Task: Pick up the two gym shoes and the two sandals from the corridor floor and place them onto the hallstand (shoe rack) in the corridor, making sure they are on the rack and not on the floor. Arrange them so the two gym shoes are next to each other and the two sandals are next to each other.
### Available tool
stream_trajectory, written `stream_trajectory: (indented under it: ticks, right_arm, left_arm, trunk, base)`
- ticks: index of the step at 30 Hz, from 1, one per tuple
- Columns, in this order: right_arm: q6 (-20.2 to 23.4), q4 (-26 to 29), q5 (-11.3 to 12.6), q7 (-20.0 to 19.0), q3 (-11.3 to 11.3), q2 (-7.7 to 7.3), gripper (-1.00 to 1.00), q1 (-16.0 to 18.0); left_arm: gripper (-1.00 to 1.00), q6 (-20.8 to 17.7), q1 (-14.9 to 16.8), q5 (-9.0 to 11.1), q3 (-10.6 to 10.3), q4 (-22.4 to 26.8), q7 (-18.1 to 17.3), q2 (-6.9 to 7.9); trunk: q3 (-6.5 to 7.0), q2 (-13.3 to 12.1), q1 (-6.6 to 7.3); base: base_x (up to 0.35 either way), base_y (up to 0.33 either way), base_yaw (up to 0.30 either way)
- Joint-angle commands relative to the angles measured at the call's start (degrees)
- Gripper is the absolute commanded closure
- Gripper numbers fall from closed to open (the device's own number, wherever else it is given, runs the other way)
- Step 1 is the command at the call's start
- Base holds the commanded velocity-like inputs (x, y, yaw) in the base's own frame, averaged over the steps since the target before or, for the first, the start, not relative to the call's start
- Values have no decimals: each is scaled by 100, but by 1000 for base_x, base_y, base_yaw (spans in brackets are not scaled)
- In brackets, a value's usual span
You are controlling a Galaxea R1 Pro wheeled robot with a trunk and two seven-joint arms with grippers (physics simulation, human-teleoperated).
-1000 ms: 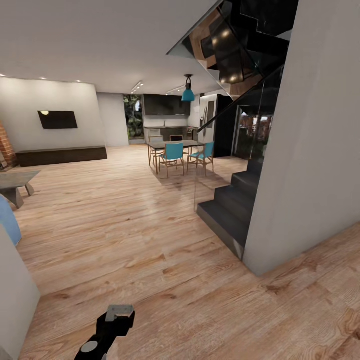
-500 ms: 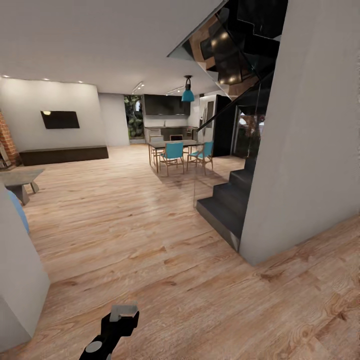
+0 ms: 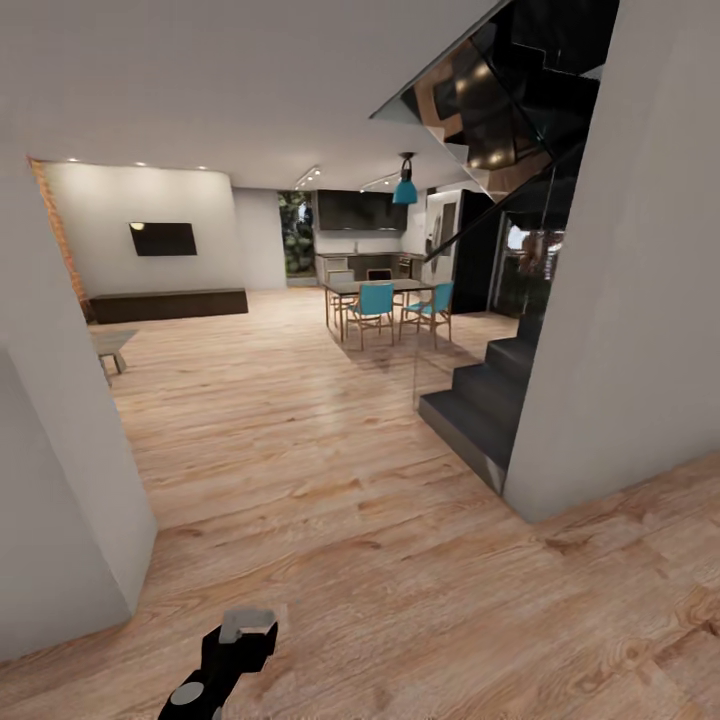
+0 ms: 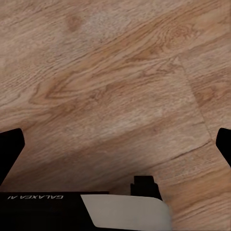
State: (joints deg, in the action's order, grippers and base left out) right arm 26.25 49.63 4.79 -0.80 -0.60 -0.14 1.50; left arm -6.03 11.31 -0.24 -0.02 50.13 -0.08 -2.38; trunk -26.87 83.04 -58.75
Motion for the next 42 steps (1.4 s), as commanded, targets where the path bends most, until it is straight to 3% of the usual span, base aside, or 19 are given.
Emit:
stream_trajectory:
  ticks: [1,22,37,42]
  right_arm:
    - [29,12,49,9,-2,1,-100,0]
    - [29,12,49,9,-17,5,-100,2]
    - [29,12,49,9,-19,3,-100,2]
    - [29,18,49,9,-17,5,-100,0]
  left_arm:
    - [-100,-30,3,-2,1,7,-1,-1]
    - [-100,-30,3,6,18,14,-1,15]
    - [-100,-30,3,6,9,7,-1,4]
    - [-100,-30,3,6,2,3,-1,1]
  trunk:
    - [-6,4,2]
    - [-6,4,2]
    - [-6,4,2]
    - [-6,4,2]
  base:
    - [-180,269,147]
    - [-34,321,10]
    - [-10,346,-276]
    - [-139,119,-148]
